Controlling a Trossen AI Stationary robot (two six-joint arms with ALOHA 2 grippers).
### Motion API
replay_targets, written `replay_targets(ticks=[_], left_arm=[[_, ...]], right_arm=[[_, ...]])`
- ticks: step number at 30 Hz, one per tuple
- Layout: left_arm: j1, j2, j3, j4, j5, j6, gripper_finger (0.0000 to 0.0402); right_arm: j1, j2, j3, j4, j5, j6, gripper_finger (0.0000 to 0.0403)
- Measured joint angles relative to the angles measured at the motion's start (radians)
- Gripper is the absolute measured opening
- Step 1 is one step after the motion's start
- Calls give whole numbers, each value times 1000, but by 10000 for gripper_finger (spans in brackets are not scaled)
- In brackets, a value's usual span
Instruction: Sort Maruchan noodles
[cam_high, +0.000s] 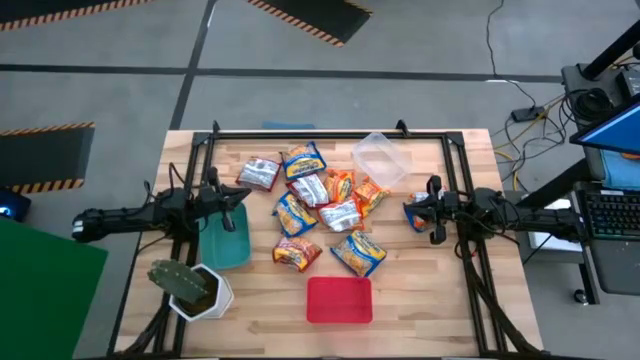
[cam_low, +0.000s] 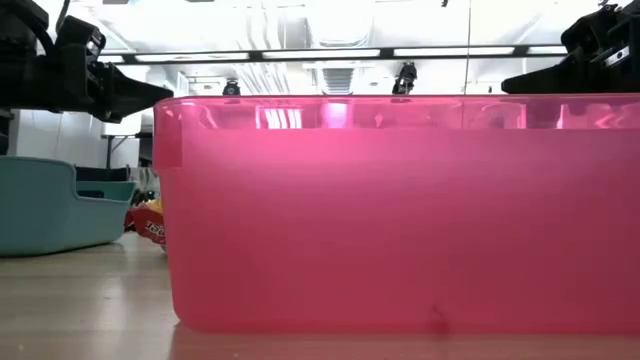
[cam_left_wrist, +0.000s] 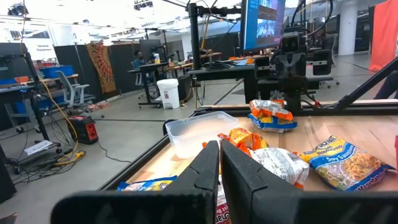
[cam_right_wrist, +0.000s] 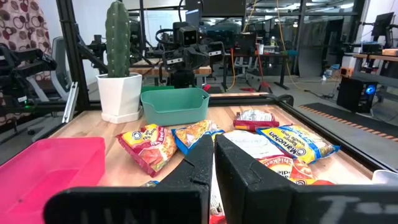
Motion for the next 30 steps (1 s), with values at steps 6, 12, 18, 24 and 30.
replay_targets(ticks=[6,12,18,24,30], left_arm=[[0,0,0,0,0,0,0],[0,0,0,0,0,0,0],[0,0,0,0,0,0,0],[0,0,0,0,0,0,0],[0,0,0,0,0,0,0]], right_arm=[[0,0,0,0,0,0,9],[0,0,0,0,0,0,9],[0,0,0,0,0,0,9],[-1,0,0,5,12,-29,9],[-1,-1,0,5,36,-128,9]])
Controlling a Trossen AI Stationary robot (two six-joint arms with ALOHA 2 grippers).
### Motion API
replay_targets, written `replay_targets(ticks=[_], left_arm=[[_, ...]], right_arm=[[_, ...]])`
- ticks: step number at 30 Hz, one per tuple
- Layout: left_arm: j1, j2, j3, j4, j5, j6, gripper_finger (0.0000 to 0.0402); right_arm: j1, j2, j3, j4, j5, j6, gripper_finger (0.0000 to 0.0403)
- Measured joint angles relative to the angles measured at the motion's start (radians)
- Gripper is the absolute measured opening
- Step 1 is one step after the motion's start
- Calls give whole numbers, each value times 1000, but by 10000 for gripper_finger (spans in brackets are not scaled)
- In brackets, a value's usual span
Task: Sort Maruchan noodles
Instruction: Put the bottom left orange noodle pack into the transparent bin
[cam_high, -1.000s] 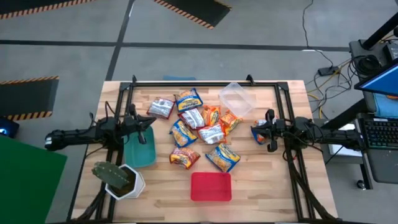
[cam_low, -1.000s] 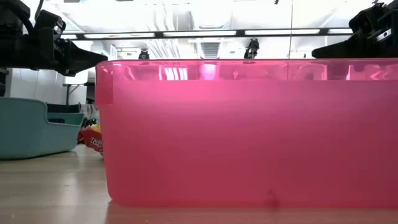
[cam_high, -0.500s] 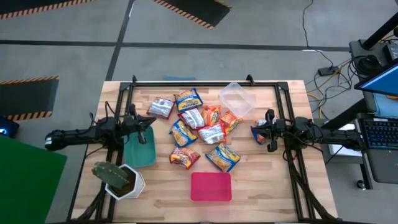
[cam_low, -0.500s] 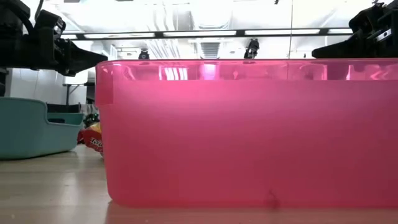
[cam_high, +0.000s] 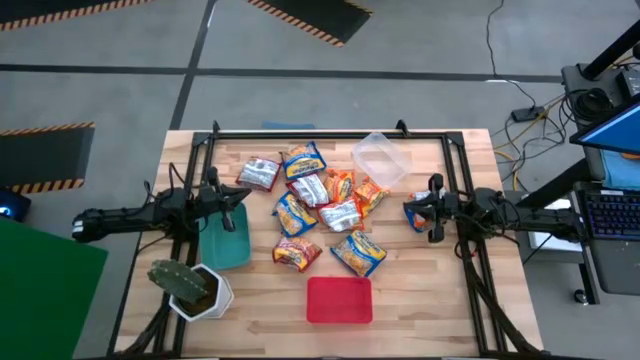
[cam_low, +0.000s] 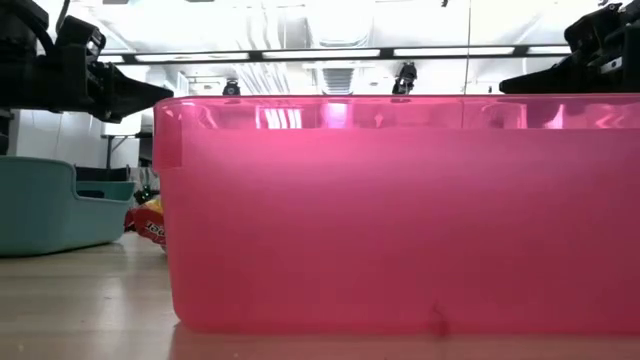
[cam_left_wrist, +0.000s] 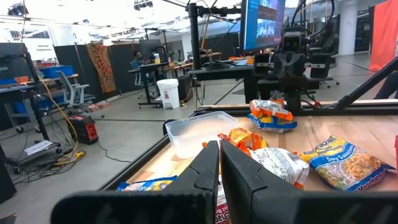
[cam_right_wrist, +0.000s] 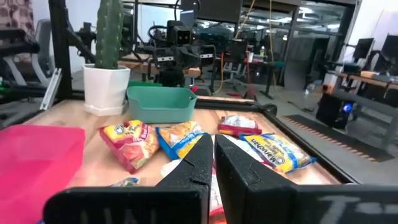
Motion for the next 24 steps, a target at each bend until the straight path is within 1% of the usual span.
replay_targets(ticks=[5,8,10,14,16,18,20,22,24], left_arm=[[0,0,0,0,0,0,0],[0,0,0,0,0,0,0],[0,0,0,0,0,0,0],[0,0,0,0,0,0,0],[0,0,0,0,0,0,0],[0,0,0,0,0,0,0],[0,0,0,0,0,0,0],[0,0,0,0,0,0,0],[0,0,0,0,0,0,0]], right_arm=[[0,0,0,7,0,28,9],[0,0,0,43,0,32,9],[0,0,0,72,8,63,9],[0,0,0,199,49,221,9],[0,3,0,267,110,339,9],[0,5,0,339,192,506,9],[0,9,0,373,264,647,9],[0,13,2,370,312,708,9],[0,23,12,359,336,716,9]])
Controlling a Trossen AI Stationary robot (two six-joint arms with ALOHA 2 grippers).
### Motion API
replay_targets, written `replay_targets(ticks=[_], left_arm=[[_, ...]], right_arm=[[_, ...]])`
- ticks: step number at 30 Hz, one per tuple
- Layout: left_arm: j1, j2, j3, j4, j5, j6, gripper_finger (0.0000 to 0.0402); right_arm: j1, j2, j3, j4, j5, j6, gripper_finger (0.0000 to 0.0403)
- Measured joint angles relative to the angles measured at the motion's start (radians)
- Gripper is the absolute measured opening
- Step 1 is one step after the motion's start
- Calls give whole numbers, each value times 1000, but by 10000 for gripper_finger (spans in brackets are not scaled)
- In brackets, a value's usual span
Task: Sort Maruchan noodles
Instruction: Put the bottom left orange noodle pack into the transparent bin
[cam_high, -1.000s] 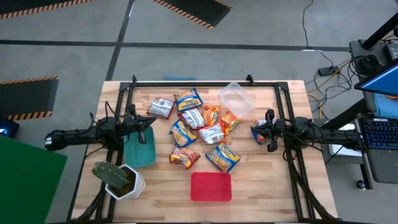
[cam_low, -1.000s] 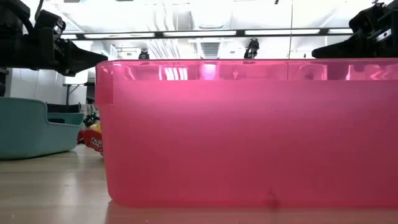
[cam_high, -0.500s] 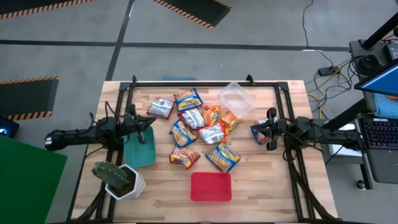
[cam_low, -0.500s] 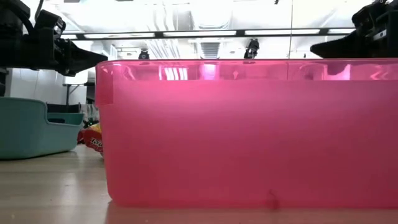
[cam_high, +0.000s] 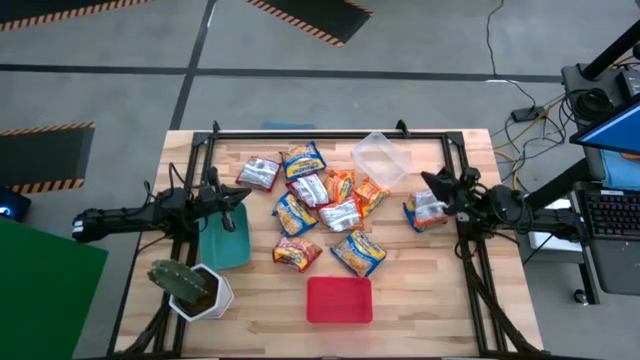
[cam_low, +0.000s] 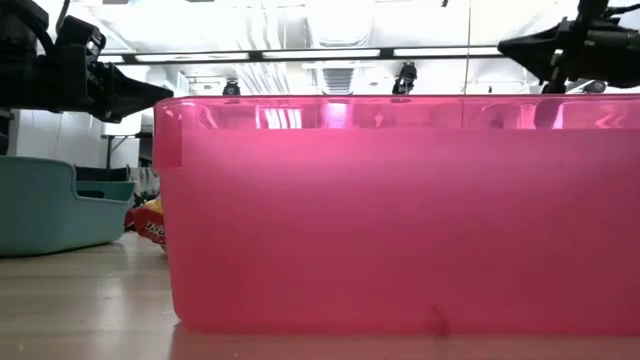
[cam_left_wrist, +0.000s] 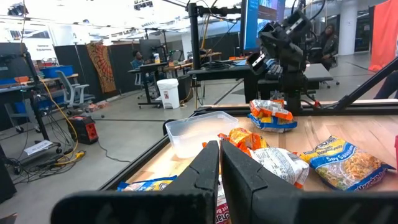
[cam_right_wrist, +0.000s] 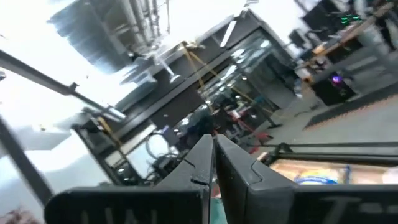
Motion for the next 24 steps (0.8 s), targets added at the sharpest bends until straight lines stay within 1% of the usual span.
replay_targets(ticks=[2,6,11,13,16,20,24], left_arm=[[0,0,0,0,0,0,0],[0,0,0,0,0,0,0],[0,0,0,0,0,0,0],[0,0,0,0,0,0,0],[0,0,0,0,0,0,0],[0,0,0,0,0,0,0],[0,0,0,0,0,0,0]], right_arm=[[0,13,25,10,21,1,9],[0,62,116,13,27,-24,9],[0,190,262,3,28,-132,9],[0,251,332,-38,49,-140,9],[0,347,460,-211,141,-89,9],[-3,480,641,-534,278,46,9],[-28,593,797,-840,297,221,9]])
